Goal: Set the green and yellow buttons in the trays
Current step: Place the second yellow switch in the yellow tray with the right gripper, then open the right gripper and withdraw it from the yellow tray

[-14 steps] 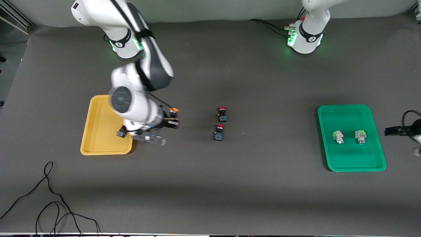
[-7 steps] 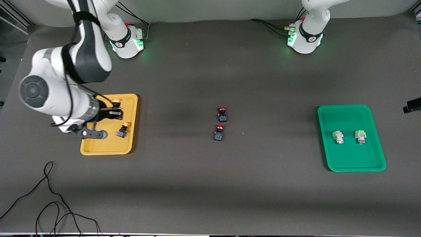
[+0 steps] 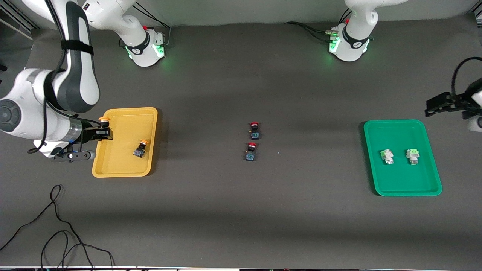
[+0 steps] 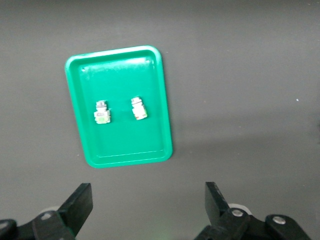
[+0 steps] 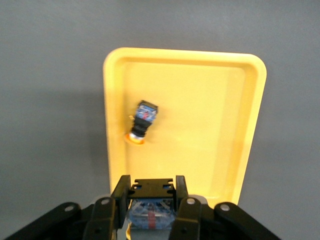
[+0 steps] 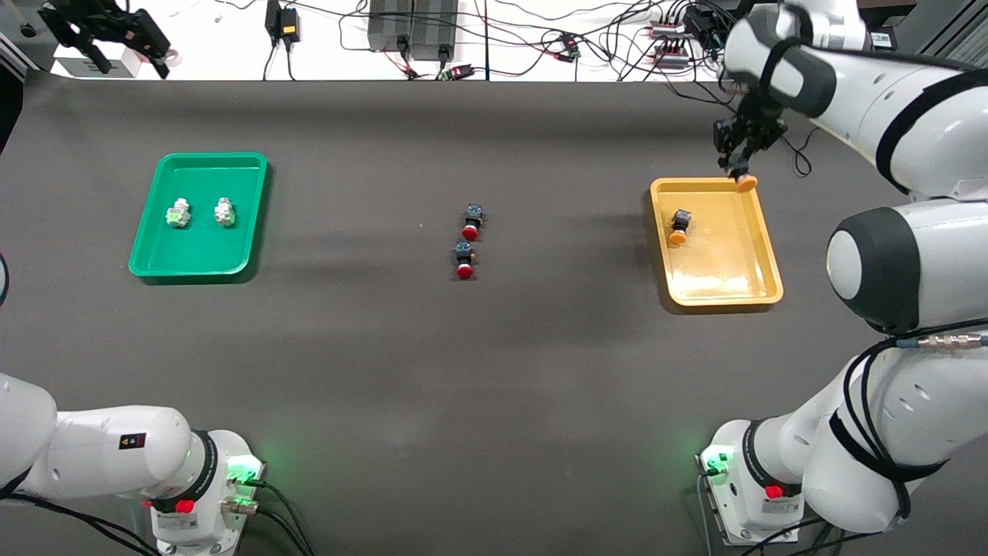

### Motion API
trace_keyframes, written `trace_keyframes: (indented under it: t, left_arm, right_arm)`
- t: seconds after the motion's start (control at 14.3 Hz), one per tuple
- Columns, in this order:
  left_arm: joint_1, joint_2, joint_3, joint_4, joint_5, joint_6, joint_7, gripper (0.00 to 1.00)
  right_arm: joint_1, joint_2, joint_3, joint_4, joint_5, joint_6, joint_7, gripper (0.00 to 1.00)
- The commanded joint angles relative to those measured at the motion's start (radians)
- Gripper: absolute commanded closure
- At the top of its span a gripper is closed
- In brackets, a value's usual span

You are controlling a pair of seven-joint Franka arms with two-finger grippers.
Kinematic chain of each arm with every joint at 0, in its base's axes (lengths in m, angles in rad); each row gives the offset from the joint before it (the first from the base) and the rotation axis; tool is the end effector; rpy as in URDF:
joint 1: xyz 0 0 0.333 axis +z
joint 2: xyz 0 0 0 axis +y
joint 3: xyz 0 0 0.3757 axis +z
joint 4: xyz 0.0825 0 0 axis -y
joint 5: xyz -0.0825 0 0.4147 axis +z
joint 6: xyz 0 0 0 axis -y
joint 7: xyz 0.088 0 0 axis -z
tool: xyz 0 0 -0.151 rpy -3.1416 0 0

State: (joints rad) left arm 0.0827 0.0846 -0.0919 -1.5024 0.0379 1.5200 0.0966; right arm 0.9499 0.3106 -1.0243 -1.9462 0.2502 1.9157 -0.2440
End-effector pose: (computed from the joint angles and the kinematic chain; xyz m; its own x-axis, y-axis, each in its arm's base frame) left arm 0.6076 0.0027 0.6199 0.9922 -0.1038 -0.0692 -0.1057 -0.9941 -0.0236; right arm 0.6012 0.0090 0.3760 0.9818 0.0580 -0.1811 0.0598 -0.9982 0.0045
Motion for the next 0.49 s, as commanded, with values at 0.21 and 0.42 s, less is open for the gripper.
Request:
trace_keyframes:
  t: [0.21, 0.42]
  left_arm:
    - [-0.179, -0.060, 0.119, -0.051, -0.016, 0.017, -0.086, 0.00]
    - [-0.189, -0.081, 0.120, -0.070, -0.032, 0.019, -0.090, 0.00]
  right_arm:
    - [0.029, -0.022, -0.007, -0.339, 0.001, 0.429, -0.066, 1.00]
    - [0.026, 0.001, 0.001, -0.391, 0.006, 0.546, -0.067, 1.00]
